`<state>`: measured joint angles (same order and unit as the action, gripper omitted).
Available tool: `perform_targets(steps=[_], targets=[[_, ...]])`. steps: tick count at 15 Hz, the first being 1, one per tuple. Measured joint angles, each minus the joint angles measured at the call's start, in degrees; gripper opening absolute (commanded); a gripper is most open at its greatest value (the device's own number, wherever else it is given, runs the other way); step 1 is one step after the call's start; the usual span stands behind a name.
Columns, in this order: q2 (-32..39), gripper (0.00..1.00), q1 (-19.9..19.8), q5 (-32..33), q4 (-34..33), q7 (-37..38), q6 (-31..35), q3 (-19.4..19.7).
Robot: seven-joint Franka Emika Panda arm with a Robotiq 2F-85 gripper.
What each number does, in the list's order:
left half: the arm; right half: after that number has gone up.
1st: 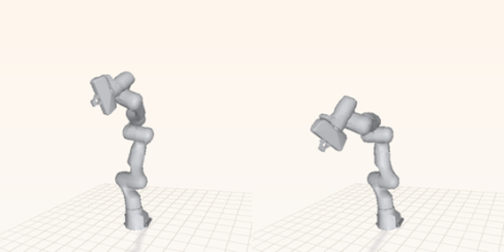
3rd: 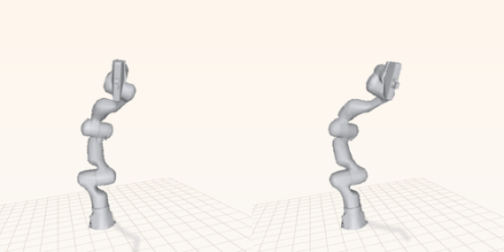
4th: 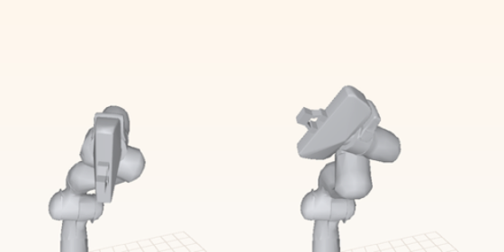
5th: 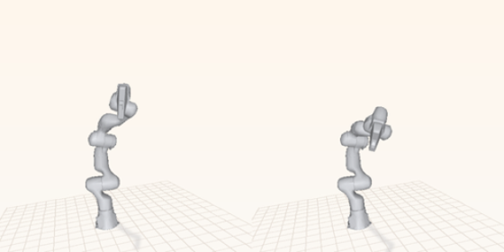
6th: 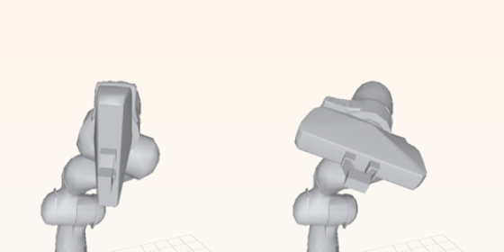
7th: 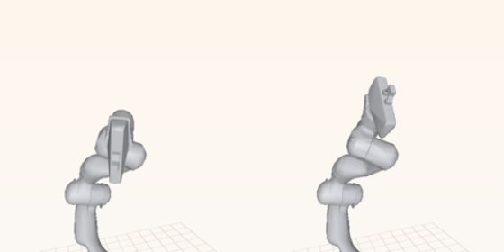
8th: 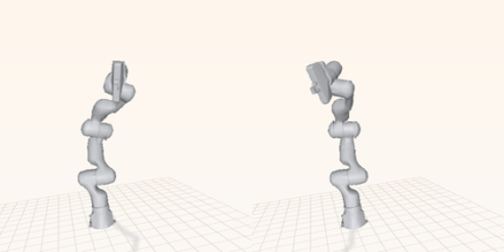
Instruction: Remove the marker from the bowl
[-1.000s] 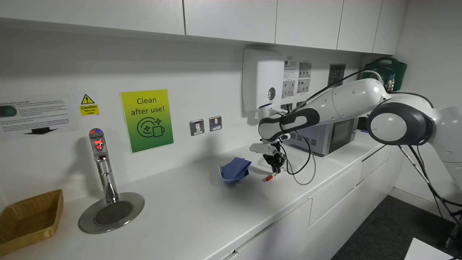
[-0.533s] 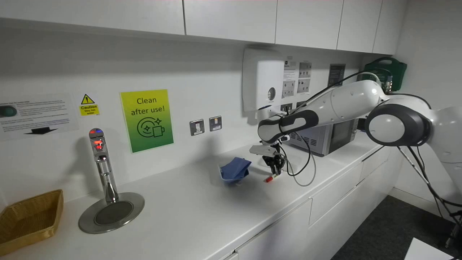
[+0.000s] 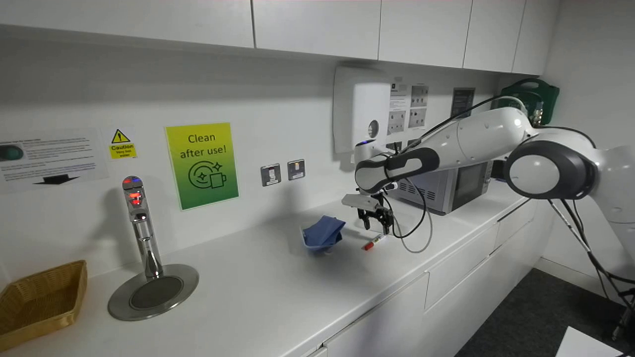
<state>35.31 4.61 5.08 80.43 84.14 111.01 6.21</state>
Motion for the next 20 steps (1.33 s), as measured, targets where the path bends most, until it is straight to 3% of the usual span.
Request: perform_targets(steps=[9,20], targets=[[-4.9,1.00,-0.8,-1.0,1.5,0.1,1.2,0.1],[-14.4,1.00,-0.8,-1.3,10.9,0.1,-0.2,0.1]])
